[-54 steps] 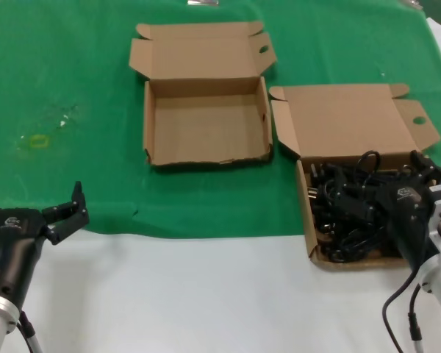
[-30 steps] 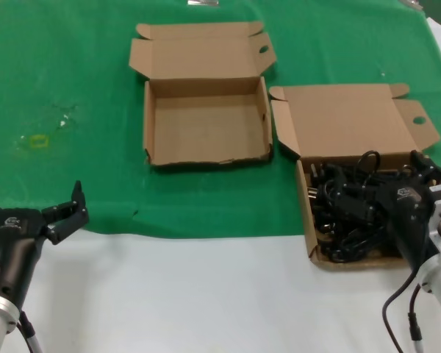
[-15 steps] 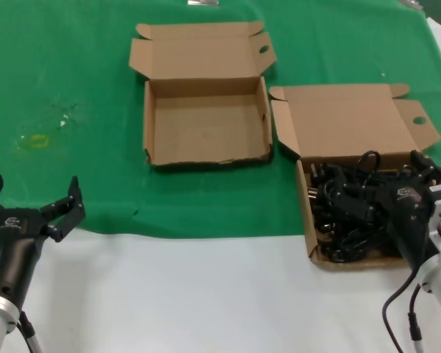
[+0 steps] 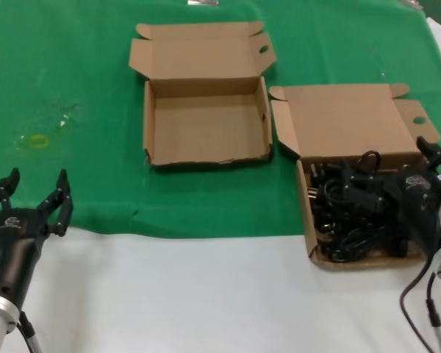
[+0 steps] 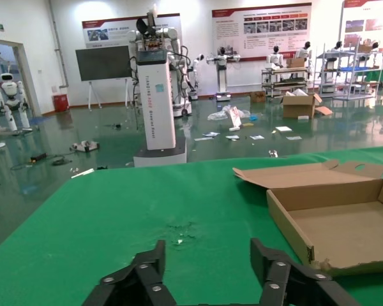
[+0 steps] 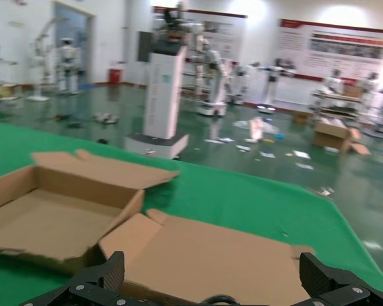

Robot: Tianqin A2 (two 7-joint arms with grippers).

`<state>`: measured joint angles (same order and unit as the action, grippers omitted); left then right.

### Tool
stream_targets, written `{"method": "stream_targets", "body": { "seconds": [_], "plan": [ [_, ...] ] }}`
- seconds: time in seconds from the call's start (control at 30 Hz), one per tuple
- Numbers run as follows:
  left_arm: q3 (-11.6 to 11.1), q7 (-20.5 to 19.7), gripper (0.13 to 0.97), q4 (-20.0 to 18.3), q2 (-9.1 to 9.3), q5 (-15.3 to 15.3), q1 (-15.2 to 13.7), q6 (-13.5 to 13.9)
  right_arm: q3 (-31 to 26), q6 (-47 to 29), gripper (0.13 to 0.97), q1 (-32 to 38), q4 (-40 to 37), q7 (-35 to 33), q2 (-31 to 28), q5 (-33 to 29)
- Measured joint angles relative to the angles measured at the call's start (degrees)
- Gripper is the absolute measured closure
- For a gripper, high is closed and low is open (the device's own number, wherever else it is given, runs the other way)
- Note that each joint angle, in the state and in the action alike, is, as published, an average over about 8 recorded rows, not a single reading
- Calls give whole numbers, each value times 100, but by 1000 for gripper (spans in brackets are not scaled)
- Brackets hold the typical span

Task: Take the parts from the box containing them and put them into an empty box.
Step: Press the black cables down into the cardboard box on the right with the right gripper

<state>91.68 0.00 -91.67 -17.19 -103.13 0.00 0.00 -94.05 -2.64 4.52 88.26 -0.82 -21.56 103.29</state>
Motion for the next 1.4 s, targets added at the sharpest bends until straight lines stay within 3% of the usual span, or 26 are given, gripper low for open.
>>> {"method": "stream_targets", "body": {
  "seconds": [0.13, 0.27, 0.43, 0.73, 1.03, 1.4],
  "plan": [
    [0, 0, 633, 0, 0, 0, 0, 0, -281, -222, 129, 106, 73, 210, -531, -66],
    [0, 0, 633, 0, 0, 0, 0, 0, -591, -628, 129, 262, 172, 510, -1159, -192],
    [0, 0, 745, 0, 0, 0, 0, 0, -831, -1442, 129, 573, 231, 751, -1888, -293],
    [0, 0, 878, 0, 0, 0, 0, 0, -1126, -3229, 129, 1539, -86, 377, -2754, -384],
    [0, 0, 927, 0, 0, 0, 0, 0, -1677, -5147, 129, 2982, -966, -616, -3051, -772],
    [0, 0, 953, 0, 0, 0, 0, 0, -2415, -6661, 129, 4737, -2541, -1840, -2620, -1592]
  ]
}}
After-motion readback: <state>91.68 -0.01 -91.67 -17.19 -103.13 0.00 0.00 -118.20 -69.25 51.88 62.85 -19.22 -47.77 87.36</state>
